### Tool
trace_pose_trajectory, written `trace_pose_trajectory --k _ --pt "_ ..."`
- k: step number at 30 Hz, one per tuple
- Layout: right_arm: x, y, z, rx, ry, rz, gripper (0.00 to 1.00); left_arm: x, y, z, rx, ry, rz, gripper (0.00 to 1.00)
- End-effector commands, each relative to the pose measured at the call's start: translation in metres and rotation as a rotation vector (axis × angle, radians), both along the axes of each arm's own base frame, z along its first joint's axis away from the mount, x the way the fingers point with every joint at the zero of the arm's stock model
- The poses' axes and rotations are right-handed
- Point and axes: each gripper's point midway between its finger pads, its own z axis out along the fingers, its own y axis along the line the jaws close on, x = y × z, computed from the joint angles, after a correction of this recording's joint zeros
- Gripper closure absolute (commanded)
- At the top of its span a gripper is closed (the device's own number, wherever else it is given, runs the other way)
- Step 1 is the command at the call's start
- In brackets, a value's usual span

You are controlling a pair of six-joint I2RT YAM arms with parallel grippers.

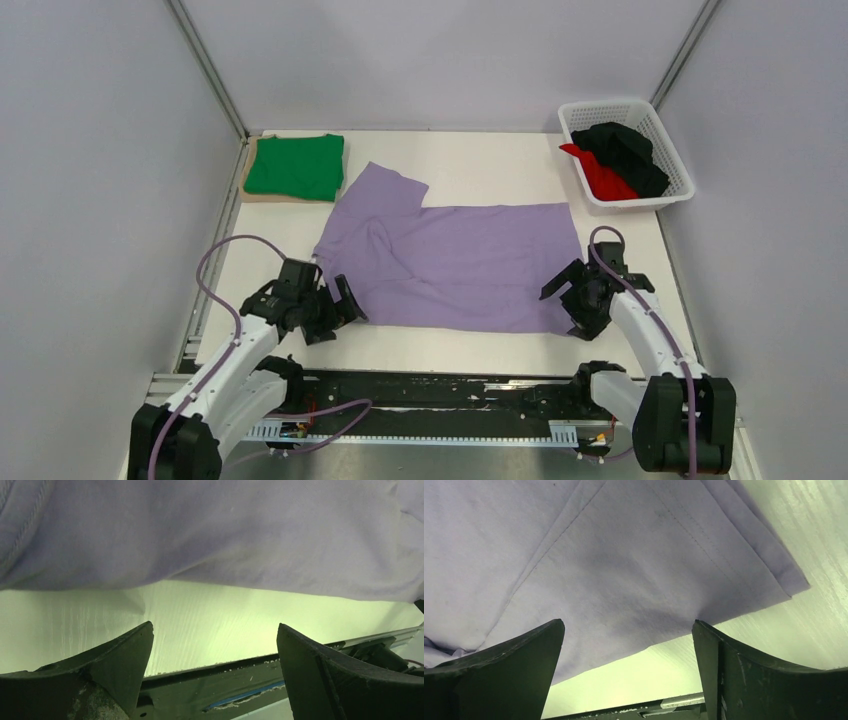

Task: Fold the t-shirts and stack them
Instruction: Fold the flattened tshirt in 1/3 of the way

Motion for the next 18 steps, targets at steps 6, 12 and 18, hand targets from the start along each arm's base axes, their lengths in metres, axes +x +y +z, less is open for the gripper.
trace_pose_trajectory --k 6,12,18 --pt "0.036 -0.003 0.046 -0.073 -0.221 0.057 0.00 0.034 -0.026 0.062 -0.110 -0.189 -0.055 0.00" --pt "0.071 0.043 0.071 -0.160 -0.374 0.285 0.00 0.107 -0.049 0.096 -0.132 -0.391 -0.127 0.00" --pt "0.077 0.112 0.037 -0.175 -0.305 0.511 0.00 0.158 -0.026 0.046 0.103 -0.305 -0.048 0.00"
